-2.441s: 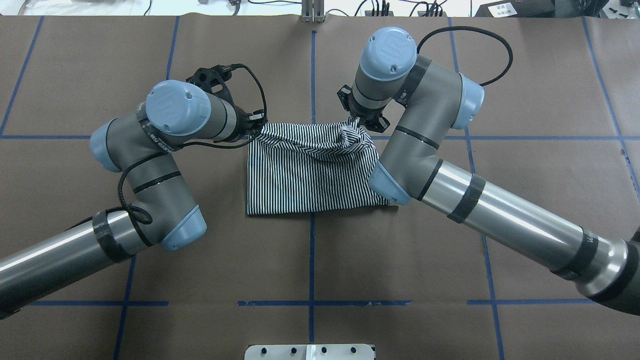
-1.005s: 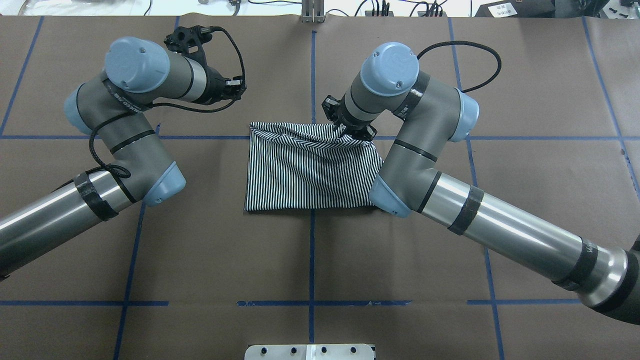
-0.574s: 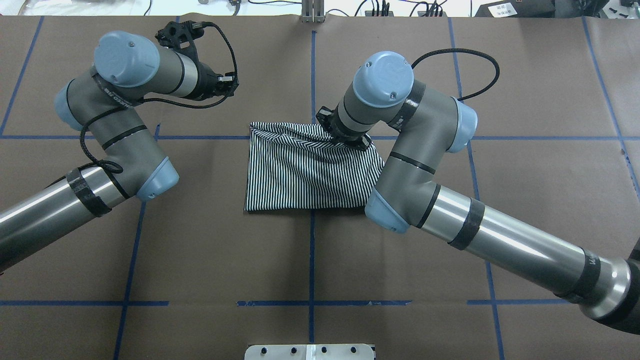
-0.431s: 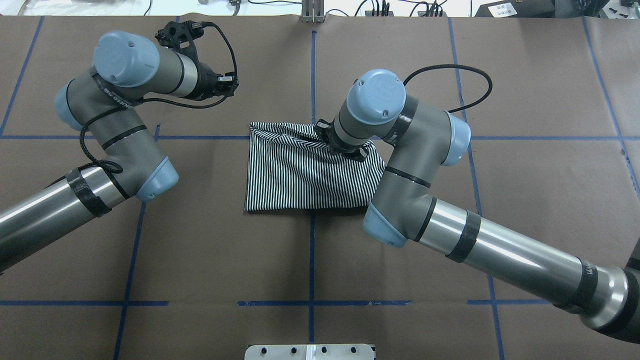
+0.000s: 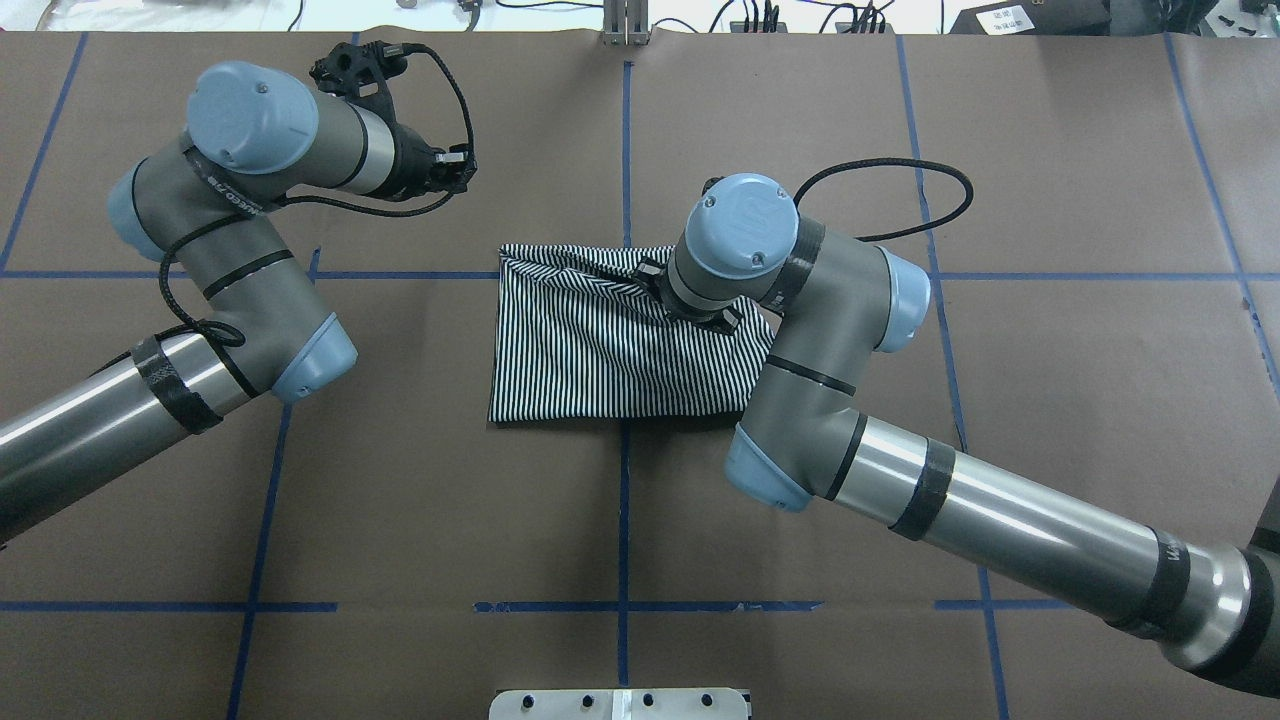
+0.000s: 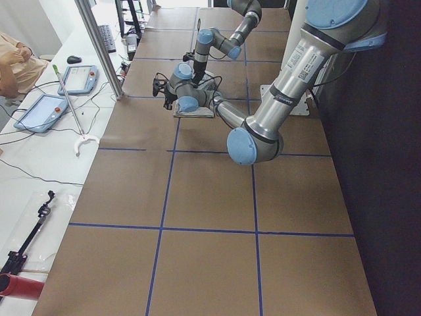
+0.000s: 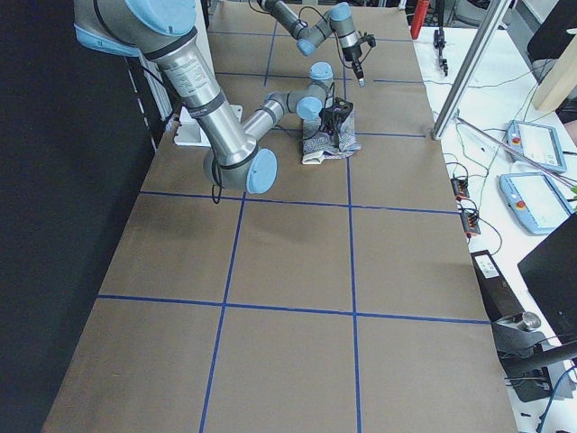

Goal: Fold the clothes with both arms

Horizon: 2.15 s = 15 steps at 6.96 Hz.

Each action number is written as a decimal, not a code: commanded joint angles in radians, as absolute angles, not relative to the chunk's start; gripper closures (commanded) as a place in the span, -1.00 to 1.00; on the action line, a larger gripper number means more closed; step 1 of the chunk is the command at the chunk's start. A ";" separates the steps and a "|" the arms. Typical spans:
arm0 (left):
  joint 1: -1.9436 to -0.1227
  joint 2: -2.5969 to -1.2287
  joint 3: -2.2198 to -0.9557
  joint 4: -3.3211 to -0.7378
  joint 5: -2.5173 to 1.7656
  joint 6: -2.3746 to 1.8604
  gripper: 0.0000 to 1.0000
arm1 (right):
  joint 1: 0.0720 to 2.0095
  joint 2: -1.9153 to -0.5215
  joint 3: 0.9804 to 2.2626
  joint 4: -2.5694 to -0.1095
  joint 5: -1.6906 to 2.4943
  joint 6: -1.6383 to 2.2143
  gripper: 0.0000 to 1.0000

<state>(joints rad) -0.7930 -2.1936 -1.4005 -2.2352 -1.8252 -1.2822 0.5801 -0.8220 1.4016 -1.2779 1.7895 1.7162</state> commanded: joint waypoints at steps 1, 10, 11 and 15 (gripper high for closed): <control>-0.793 -2.192 -1.401 -2.235 -1.824 -1.282 1.00 | 0.652 -0.754 1.259 -1.267 1.795 1.655 1.00; -0.611 -2.312 -1.427 -2.027 -1.832 -1.399 1.00 | 0.971 -0.840 1.189 -1.203 2.078 1.360 1.00; -0.594 -2.312 -1.419 -2.022 -1.867 -1.401 1.00 | 0.973 -0.845 1.190 -1.203 2.083 1.356 1.00; -0.612 -2.319 -1.367 -2.039 -1.862 -1.321 1.00 | 0.971 -0.880 1.207 -1.200 2.083 1.356 1.00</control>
